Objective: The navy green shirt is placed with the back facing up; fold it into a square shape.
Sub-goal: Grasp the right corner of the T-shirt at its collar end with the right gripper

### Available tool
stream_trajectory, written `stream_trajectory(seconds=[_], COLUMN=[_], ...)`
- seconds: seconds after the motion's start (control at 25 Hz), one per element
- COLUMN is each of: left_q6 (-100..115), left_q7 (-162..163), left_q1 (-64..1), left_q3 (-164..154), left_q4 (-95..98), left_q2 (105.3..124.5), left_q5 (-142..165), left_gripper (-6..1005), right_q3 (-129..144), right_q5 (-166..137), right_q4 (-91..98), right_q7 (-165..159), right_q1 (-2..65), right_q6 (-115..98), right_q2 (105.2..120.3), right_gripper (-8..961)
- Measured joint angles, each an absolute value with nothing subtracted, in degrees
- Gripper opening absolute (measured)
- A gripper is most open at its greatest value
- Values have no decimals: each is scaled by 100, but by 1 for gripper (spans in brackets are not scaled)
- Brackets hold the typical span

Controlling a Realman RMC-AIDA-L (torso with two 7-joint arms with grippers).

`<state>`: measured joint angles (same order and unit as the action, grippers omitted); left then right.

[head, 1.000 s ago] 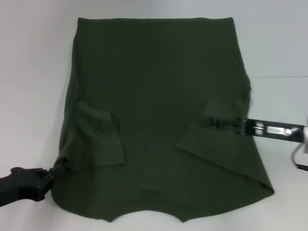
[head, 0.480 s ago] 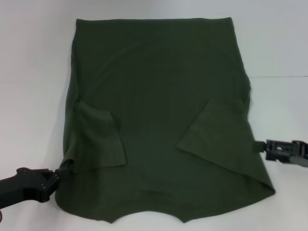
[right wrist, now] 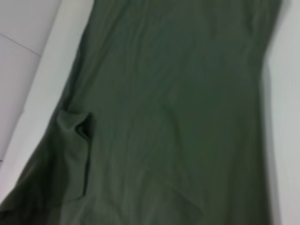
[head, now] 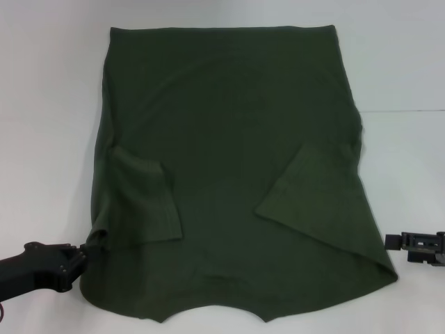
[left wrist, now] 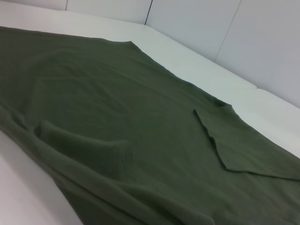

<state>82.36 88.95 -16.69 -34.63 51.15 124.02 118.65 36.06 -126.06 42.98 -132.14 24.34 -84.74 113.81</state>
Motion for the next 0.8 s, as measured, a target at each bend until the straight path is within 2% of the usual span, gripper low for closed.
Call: stream_trajectory(seconds=[0.56, 0.8], left_q6=[8218, 8209], left_q7=[8881, 8862], left_q1=[-1699, -1707], left_q3=[-3463, -3456], left_q4=[5074, 5035], left_q2=[12401, 12401], left_q5=[11865, 11865], left_gripper=[21, 21], right_q3=[3608, 3619], right_q5=[-12810, -12928], right_q4=[4230, 4096], right_q7=[-13167, -13167], right_q1=[2458, 2506], right_q6=[-8159, -8054], right_q2=[11507, 11514], right_gripper=[902, 899])
